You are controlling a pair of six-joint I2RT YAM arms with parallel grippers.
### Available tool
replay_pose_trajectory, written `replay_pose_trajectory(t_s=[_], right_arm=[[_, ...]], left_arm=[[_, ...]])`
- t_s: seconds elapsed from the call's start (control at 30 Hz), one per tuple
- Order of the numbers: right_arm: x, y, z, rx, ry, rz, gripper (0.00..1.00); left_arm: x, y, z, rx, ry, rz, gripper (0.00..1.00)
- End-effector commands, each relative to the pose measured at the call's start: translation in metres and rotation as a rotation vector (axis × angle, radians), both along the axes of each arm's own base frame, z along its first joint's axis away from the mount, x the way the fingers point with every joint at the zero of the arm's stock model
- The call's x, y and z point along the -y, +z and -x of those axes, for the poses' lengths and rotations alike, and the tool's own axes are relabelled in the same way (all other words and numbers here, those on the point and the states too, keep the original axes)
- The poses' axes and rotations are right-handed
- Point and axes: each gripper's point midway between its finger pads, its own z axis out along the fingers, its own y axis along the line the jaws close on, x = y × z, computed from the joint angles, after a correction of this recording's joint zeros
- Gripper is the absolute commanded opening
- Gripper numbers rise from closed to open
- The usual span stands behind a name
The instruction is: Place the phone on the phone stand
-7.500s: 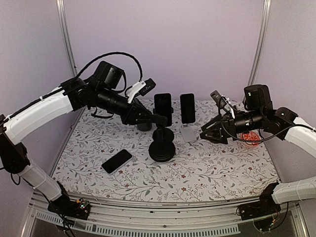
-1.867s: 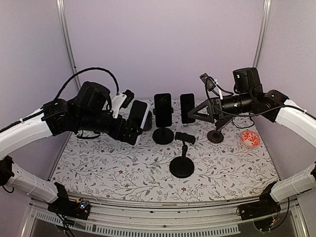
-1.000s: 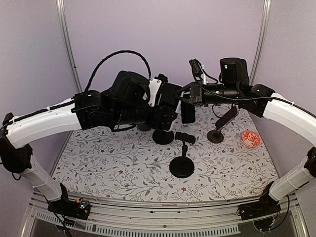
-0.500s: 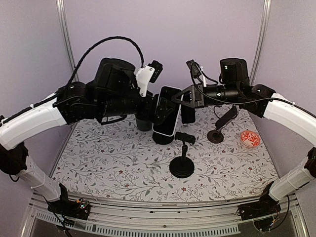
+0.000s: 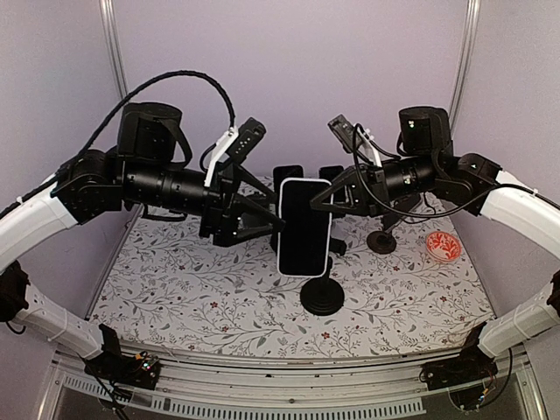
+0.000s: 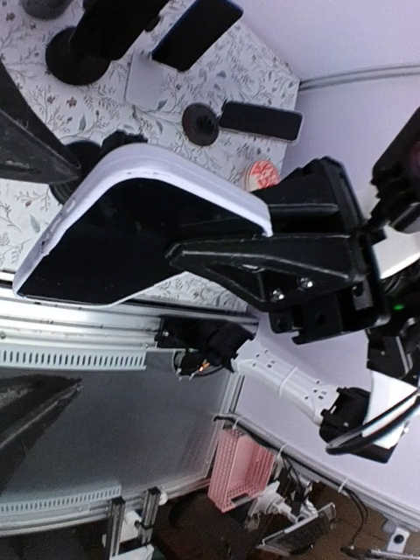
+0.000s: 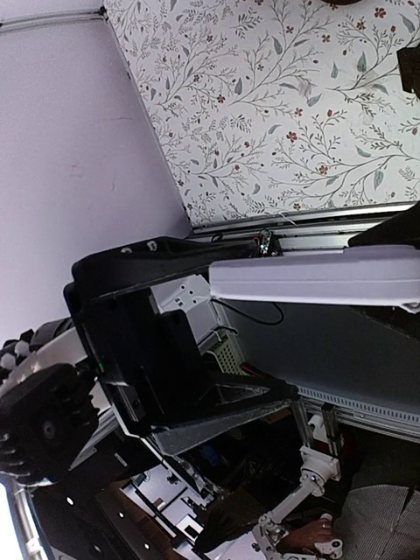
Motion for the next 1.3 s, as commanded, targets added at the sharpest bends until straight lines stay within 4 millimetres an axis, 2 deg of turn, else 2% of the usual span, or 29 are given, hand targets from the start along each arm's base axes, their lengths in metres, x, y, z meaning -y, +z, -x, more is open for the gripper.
replay_pose_trajectory(t_s=[0.0, 0.17, 0.27, 0.43, 0.6, 0.8, 0.9, 0.97, 1.03, 1.07, 1.1, 1.2, 1.27], right_arm=[[0.002, 0.017, 0.024, 0.048, 0.111, -0.044, 0.00], [-0.003, 0.018, 0.031, 0.055, 0.139, -0.043, 0.00], [-0.005, 0.019, 0.032, 0.057, 0.138, -0.044, 0.00], [-0.003, 0.027, 0.033, 0.066, 0.134, -0.064, 0.00], [-0.002, 0.032, 0.035, 0.068, 0.130, -0.077, 0.00], [-0.001, 0.033, 0.034, 0.070, 0.119, -0.078, 0.00], [-0.002, 0.030, 0.033, 0.067, 0.113, -0.072, 0.00], [-0.001, 0.029, 0.033, 0.064, 0.108, -0.067, 0.00], [-0.001, 0.028, 0.032, 0.064, 0.104, -0.065, 0.00], [-0.001, 0.028, 0.032, 0.065, 0.100, -0.065, 0.03], [-0.001, 0.026, 0.032, 0.063, 0.096, -0.061, 0.13], [0.004, 0.019, 0.023, 0.064, 0.018, -0.039, 0.54], [0.011, 0.012, 0.016, 0.060, -0.059, -0.019, 0.70]], left_arm=[[0.007, -0.007, 0.015, -0.078, -0.124, -0.003, 0.70], [0.011, -0.006, 0.014, -0.103, -0.132, 0.025, 0.61], [0.015, -0.008, 0.015, -0.118, -0.158, 0.028, 0.51], [0.020, -0.011, 0.015, -0.129, -0.178, 0.029, 0.46], [0.029, -0.010, 0.017, -0.140, -0.219, 0.036, 0.33], [0.036, -0.007, 0.015, -0.140, -0.237, 0.046, 0.29], [0.039, -0.007, 0.015, -0.143, -0.246, 0.047, 0.18], [0.039, -0.006, 0.016, -0.144, -0.254, 0.050, 0.15], [0.040, -0.006, 0.018, -0.148, -0.269, 0.054, 0.05], [0.040, -0.007, 0.019, -0.152, -0.278, 0.054, 0.01], [0.040, -0.007, 0.020, -0.154, -0.285, 0.056, 0.00], [0.038, -0.006, 0.021, -0.147, -0.286, 0.059, 0.00], [0.034, -0.004, 0.022, -0.142, -0.281, 0.066, 0.00]])
